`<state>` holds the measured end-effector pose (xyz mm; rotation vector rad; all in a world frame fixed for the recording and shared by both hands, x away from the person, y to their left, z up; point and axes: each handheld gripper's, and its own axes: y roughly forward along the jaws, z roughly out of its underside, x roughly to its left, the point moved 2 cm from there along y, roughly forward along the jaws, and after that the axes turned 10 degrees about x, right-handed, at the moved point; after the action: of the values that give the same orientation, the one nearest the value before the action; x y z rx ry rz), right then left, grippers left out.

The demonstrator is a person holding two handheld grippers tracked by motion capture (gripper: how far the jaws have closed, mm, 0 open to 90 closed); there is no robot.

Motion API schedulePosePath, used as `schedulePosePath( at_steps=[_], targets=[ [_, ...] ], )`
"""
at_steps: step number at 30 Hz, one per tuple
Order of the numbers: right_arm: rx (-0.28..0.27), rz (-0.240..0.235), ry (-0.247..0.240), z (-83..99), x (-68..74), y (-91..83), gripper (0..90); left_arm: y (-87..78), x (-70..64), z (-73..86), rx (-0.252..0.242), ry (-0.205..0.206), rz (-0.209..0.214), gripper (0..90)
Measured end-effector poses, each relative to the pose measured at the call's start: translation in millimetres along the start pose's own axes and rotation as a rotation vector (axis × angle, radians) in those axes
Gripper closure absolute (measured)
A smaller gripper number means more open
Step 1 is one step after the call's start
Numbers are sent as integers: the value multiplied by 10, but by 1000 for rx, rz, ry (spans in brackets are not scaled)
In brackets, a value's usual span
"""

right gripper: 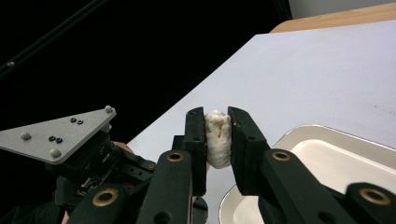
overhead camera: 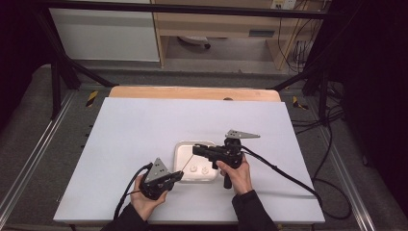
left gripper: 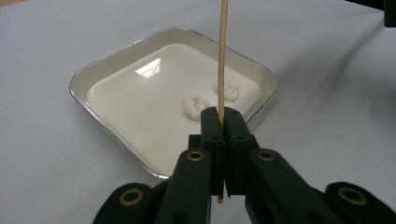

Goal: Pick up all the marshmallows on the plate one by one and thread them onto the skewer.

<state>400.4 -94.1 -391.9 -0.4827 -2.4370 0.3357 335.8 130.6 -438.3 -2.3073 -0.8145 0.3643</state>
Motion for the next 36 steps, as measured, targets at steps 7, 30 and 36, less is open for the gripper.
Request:
schedulePosePath(
  at_steps=[7,30,36],
  targets=[
    [7,22,-27,37,21,5,787,6,-7,-1,8,-1,5,887],
    [95,91,-98,228,49,241,427,-17,50,-67,-5,-40,-5,886],
    [101,204,-164,138,28,79,230,-21,91,-31,19,-43,-9,885]
  ],
)
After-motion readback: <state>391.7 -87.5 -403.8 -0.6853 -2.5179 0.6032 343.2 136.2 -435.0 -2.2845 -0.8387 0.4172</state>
